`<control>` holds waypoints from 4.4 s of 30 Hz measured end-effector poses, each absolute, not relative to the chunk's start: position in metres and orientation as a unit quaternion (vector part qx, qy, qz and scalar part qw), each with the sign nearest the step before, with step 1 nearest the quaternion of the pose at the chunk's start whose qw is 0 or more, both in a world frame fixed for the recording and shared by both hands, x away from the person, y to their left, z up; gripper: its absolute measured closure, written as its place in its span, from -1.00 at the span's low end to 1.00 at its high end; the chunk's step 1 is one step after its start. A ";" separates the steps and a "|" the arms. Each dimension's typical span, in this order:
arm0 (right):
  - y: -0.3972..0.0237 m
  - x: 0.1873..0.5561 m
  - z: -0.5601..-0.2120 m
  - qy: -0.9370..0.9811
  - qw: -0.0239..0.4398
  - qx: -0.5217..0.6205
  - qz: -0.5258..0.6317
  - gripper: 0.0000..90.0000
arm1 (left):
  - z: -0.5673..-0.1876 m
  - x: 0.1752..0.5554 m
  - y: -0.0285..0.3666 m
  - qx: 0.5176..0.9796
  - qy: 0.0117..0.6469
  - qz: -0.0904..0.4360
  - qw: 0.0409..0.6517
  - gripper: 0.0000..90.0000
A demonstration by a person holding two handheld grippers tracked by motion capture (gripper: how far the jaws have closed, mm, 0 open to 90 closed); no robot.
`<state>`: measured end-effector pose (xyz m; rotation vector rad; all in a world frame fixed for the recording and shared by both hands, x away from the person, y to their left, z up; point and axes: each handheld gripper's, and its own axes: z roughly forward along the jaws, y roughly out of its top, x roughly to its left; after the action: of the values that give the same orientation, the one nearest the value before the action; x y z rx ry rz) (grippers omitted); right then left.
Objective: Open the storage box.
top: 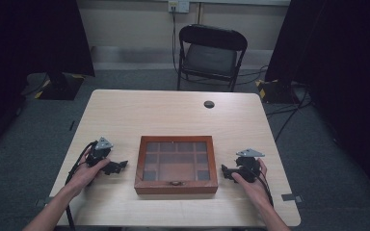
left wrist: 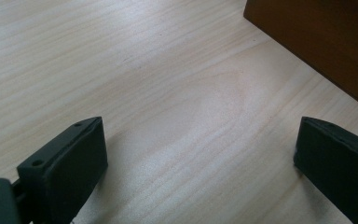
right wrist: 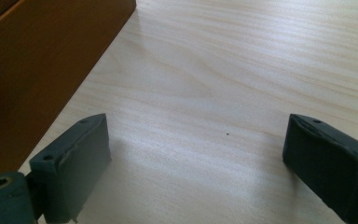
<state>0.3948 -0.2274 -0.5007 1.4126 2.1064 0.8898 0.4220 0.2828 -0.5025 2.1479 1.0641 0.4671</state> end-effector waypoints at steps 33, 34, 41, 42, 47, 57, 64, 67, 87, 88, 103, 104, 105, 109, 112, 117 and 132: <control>-0.223 0.396 -0.461 0.767 0.151 0.497 0.376 -0.08 | -0.503 0.422 0.281 0.823 0.417 0.178 0.343 -0.99; -0.224 0.395 -0.458 0.765 0.147 0.494 0.385 -0.06 | -0.503 0.422 0.281 0.823 0.417 0.178 0.343 -0.99; -0.223 0.387 -0.443 0.769 0.122 0.463 0.424 0.17 | -0.503 0.422 0.282 0.824 0.415 0.176 0.343 -1.00; -0.222 0.386 -0.442 0.770 0.118 0.458 0.428 0.19 | -0.503 0.422 0.281 0.824 0.415 0.176 0.343 -1.00; -0.215 0.379 -0.436 0.773 0.096 0.434 0.453 0.32 | -0.503 0.423 0.282 0.825 0.413 0.177 0.343 -1.00; -0.198 0.373 -0.431 0.790 0.078 0.396 0.461 0.49 | -0.503 0.423 0.282 0.825 0.413 0.176 0.343 -1.00; -0.186 0.369 -0.428 0.803 0.066 0.369 0.463 0.59 | -0.503 0.423 0.282 0.825 0.412 0.176 0.343 -1.00; -0.181 0.367 -0.428 0.806 0.059 0.362 0.464 0.61 | -0.503 0.423 0.282 0.826 0.412 0.176 0.343 -1.00; -0.142 0.359 -0.427 0.835 0.026 0.304 0.458 0.75 | -0.503 0.423 0.282 0.826 0.411 0.176 0.343 -1.00; -0.140 0.359 -0.427 0.836 0.024 0.301 0.458 0.75 | -0.503 0.423 0.282 0.826 0.411 0.176 0.343 -1.00; -0.117 0.355 -0.432 0.851 0.003 0.262 0.455 0.80 | -0.503 0.423 0.282 0.827 0.410 0.175 0.343 -1.00; -0.115 0.354 -0.433 0.853 0.001 0.256 0.455 0.81 | -0.503 0.423 0.282 0.827 0.410 0.175 0.343 -1.00; -0.114 0.353 -0.433 0.854 0.001 0.254 0.454 0.81 | -0.503 0.423 0.282 0.827 0.410 0.175 0.343 -1.00; -0.109 0.351 -0.436 0.858 -0.005 0.246 0.452 0.81 | -0.503 0.423 0.282 0.827 0.410 0.175 0.343 -1.00; -0.104 0.351 -0.438 0.859 -0.009 0.242 0.451 0.80 | -0.503 0.423 0.282 0.827 0.410 0.175 0.343 -1.00; -0.101 0.351 -0.440 0.861 -0.007 0.237 0.450 0.77 | -0.503 0.423 0.282 0.827 0.410 0.175 0.343 -1.00; -0.089 0.356 -0.444 0.868 -0.016 0.218 0.445 0.78 | -0.503 0.423 0.282 0.827 0.410 0.175 0.344 -1.00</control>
<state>0.3560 -0.0892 -0.4435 0.6925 2.7552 1.4129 0.4232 0.2820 -0.5028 2.1483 1.0642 0.4555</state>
